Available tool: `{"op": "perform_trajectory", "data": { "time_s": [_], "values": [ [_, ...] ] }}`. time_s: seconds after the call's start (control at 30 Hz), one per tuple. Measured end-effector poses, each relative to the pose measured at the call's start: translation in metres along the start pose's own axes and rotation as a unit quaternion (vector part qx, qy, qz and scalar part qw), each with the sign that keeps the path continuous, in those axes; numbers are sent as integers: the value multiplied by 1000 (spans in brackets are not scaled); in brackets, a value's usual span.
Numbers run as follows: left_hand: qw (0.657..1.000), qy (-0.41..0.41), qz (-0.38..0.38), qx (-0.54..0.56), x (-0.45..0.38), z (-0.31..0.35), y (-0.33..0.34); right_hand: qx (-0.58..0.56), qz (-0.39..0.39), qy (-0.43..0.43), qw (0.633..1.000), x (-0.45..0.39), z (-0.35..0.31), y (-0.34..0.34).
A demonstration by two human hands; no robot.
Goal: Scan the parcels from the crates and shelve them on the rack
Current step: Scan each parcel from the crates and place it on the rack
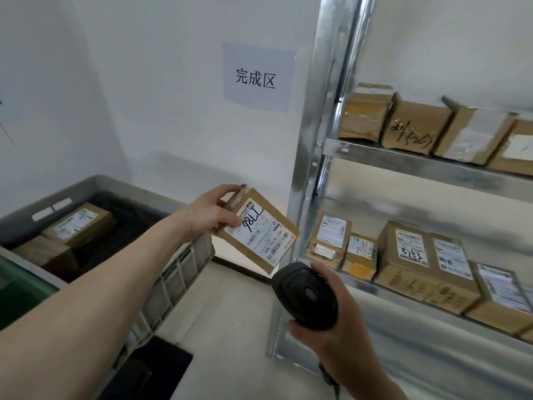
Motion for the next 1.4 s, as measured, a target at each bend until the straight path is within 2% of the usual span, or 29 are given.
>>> {"op": "perform_trajectory", "data": {
  "time_s": [0.43, 0.67, 0.87, 1.4],
  "values": [
    [995, -29, -39, -88, 26, 47, 157, -10, -12, -27, 1000, 67, 28, -125],
    [996, -39, -45, -72, 45, 59, 226, -30, -10, -14, 999, 107, 44, -185],
    [992, -28, -64, -108, 44, 74, 259, -6, -13, -4, 1000, 126, 48, -214],
    [969, 28, -130, -207, 14, 114, 309, 78, 48, 46, 995, 138, 34, -238]
  ]
}}
Point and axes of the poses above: each hand's wrist, its own x-axis away from the middle knuckle, its own y-axis out of the palm, z = x × y, the point moved 1 cm from there along -x, towards the middle knuckle, and after that the axes turned 15 degrees about -y, right-handed, at the moved point
